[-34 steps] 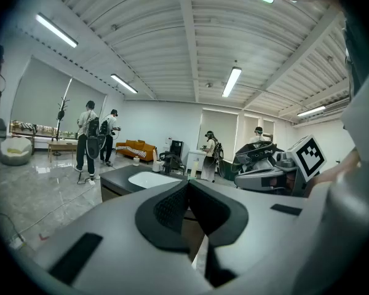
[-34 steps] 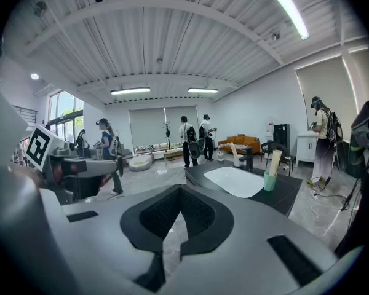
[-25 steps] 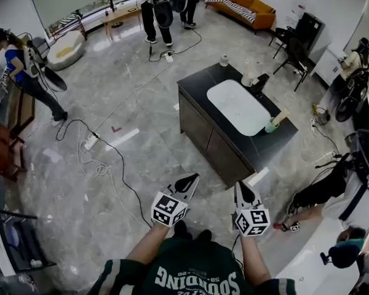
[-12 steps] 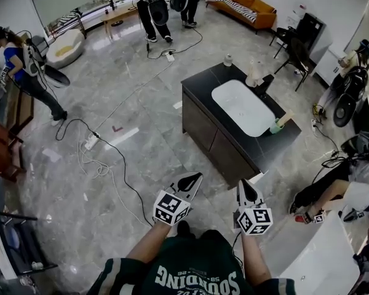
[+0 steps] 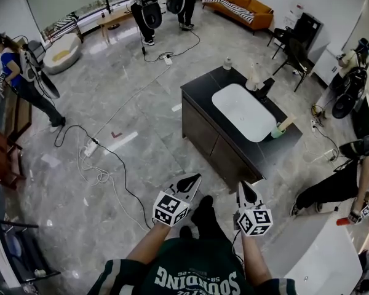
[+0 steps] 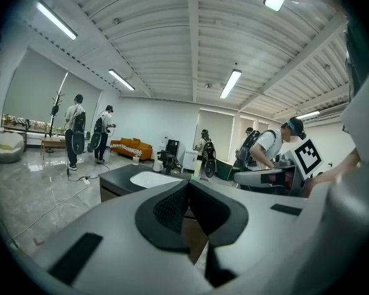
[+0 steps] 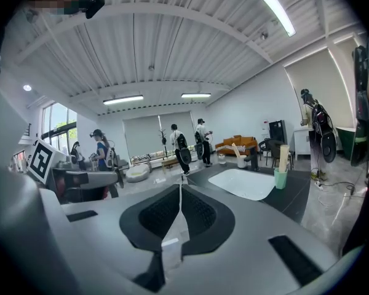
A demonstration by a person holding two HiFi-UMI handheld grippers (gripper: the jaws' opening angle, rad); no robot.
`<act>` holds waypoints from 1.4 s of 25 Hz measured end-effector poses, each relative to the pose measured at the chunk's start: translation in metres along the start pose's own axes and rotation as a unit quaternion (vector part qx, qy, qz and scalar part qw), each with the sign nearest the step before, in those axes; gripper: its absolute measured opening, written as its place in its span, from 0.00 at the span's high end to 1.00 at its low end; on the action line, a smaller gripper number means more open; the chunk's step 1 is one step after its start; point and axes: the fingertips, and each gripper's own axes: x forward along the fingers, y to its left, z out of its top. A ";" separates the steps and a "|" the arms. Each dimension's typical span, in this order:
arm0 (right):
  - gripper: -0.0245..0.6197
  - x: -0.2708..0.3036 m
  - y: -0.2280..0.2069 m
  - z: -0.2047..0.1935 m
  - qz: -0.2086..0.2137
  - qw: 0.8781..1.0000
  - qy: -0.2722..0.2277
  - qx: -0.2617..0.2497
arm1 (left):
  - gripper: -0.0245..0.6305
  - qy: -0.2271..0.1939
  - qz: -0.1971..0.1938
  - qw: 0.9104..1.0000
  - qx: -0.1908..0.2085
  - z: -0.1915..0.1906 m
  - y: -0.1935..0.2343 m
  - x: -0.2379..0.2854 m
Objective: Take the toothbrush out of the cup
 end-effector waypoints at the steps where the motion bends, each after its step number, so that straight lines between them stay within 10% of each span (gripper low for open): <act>1: 0.90 0.005 -0.002 0.002 0.001 1.000 0.000 0.001 | 0.95 0.000 -0.001 1.000 0.001 0.002 0.004 0.004; 35: 0.90 0.277 -0.158 0.079 0.006 1.000 0.015 0.023 | 0.95 0.031 0.002 0.999 -0.004 0.057 0.190 0.264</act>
